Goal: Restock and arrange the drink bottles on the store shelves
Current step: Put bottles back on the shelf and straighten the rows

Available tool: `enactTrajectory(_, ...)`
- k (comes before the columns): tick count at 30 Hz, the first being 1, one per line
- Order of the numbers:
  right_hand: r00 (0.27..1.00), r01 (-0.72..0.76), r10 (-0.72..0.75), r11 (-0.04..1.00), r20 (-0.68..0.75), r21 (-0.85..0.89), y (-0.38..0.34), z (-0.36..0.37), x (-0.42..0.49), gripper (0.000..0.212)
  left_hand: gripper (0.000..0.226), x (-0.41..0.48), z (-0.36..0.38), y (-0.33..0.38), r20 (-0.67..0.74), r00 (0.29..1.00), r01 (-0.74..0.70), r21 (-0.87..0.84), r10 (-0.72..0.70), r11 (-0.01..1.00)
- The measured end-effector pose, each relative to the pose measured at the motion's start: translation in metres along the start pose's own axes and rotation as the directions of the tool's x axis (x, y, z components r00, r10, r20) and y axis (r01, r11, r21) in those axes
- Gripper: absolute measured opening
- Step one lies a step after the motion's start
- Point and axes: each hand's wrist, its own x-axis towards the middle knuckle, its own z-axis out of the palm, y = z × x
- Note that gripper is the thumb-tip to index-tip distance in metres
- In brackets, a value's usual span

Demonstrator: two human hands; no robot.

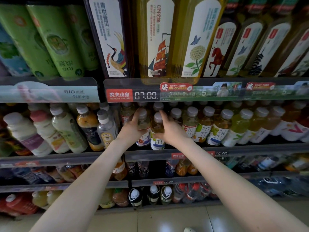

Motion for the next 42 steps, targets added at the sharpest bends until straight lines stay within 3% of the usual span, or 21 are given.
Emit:
enactTrajectory(3,0.999,-0.017,0.010,0.989,-0.044,-0.145,0.003,0.000,-0.002,0.088,0.103,-0.002,0.004,0.008,0.007,1.000,0.021,-0.022,-0.021,1.000)
enactTrajectory(7,0.995,-0.067,0.054,0.984,-0.083,-0.163,0.000,0.006,0.001,0.085,0.118,-0.004,0.020,0.018,-0.035,0.997,0.075,0.118,-0.071,0.990)
enactTrajectory(10,0.998,-0.036,0.032,0.996,-0.052,-0.084,0.004,0.004,0.000,0.085,0.106,-0.008,0.026,0.019,-0.077,0.997,0.035,0.226,-0.018,0.973)
enactTrajectory(13,0.998,0.026,-0.026,1.000,-0.055,0.006,0.019,-0.006,-0.009,0.078,0.093,-0.014,0.028,0.022,-0.156,0.975,-0.090,0.362,0.156,0.928)
enactTrajectory(16,0.978,0.021,-0.028,0.999,-0.208,-0.033,0.039,-0.018,-0.018,0.063,0.081,-0.015,0.034,0.027,-0.091,0.952,-0.222,0.455,0.294,0.862)
enactTrajectory(19,0.948,-0.063,0.047,0.997,-0.314,-0.040,0.056,-0.031,-0.019,0.062,0.068,-0.011,0.032,0.033,-0.120,0.933,-0.266,0.409,0.340,0.873)
enactTrajectory(22,0.973,-0.067,0.051,0.996,-0.224,-0.066,0.065,-0.038,-0.014,0.064,0.049,-0.009,0.032,0.033,-0.186,0.912,-0.283,0.355,0.365,0.891)
enactTrajectory(26,0.997,0.015,-0.028,0.984,-0.073,-0.178,0.059,-0.035,-0.002,0.065,0.039,-0.011,0.029,0.041,-0.194,0.905,-0.311,0.303,0.378,0.901)
enactTrajectory(28,0.999,-0.026,0.021,0.981,-0.028,-0.193,0.051,-0.034,0.003,0.067,0.037,-0.016,0.027,0.044,-0.184,0.888,-0.356,0.306,0.422,0.883)
enactTrajectory(30,0.997,-0.057,0.050,0.986,-0.051,-0.158,0.049,-0.036,0.005,0.065,0.037,-0.022,0.024,0.041,-0.181,0.879,-0.382,0.288,0.441,0.878)
enactTrajectory(36,0.992,0.095,-0.098,0.995,-0.084,-0.043,0.059,-0.044,-0.012,0.058,0.043,-0.037,0.013,0.013,-0.170,0.855,-0.365,0.473,0.490,0.801)
enactTrajectory(42,0.980,0.200,-0.198,0.974,-0.028,0.105,0.075,-0.034,-0.049,0.053,0.046,-0.054,0.007,0.005,-0.107,0.965,-0.196,0.322,0.241,0.926)
